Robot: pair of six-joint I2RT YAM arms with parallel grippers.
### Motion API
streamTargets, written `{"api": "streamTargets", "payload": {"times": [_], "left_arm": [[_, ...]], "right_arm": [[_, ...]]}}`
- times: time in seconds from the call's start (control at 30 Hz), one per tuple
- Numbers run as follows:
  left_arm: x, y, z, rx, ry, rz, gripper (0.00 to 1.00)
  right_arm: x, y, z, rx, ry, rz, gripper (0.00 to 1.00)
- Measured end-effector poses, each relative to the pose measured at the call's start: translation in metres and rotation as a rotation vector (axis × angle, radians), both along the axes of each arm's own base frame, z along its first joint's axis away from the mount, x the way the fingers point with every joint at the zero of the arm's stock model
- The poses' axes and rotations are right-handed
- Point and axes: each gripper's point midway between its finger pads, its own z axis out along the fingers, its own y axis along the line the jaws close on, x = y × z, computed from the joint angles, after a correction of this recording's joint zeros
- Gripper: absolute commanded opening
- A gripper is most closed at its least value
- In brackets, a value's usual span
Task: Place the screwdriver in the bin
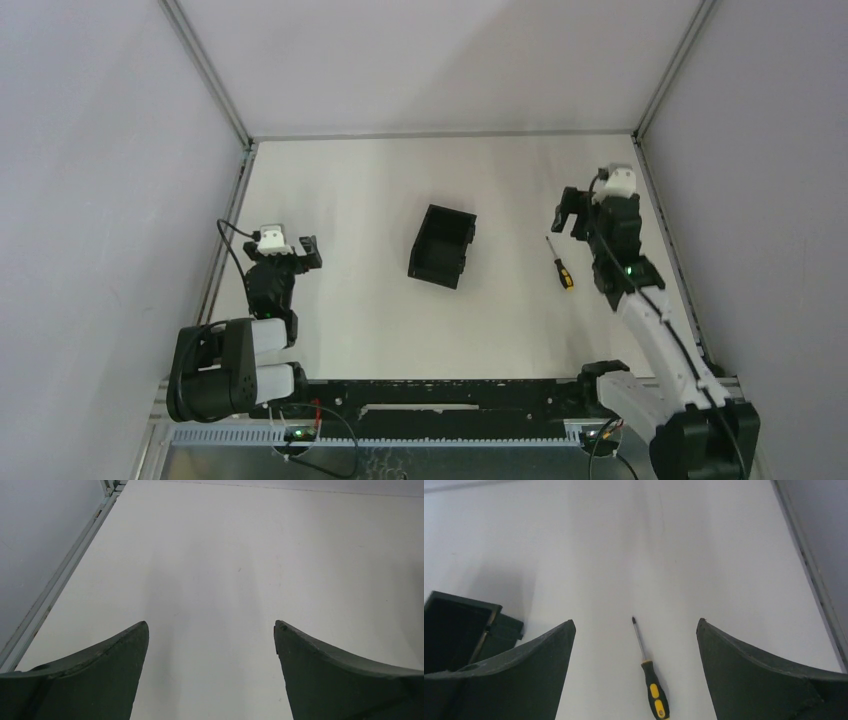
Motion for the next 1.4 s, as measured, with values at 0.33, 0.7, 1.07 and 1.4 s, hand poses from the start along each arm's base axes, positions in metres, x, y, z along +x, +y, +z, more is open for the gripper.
{"api": "streamTargets", "payload": {"times": [0.33, 0.7, 1.07, 1.4], "left_arm": [[0.000, 0.000, 0.000, 0.000, 0.000, 0.000, 1.00], [0.000, 0.000, 0.000, 0.000, 0.000, 0.000, 1.00], [0.000, 0.000, 0.000, 0.000, 0.000, 0.000, 1.00], [0.000, 0.000, 0.000, 0.000, 0.000, 0.000, 1.00]], "right_arm": [[-0.006, -0.017, -0.089, 0.013, 0.486, -0.014, 1.00], [-0.028, -0.014, -0.169, 0.029, 0.792, 0.062, 0.82], [-0.041, 0.000, -0.187, 0.074, 0.881, 0.126, 0.00], [-0.048, 0.015, -0.145, 0.039, 0.841, 0.114, 0.00]]}}
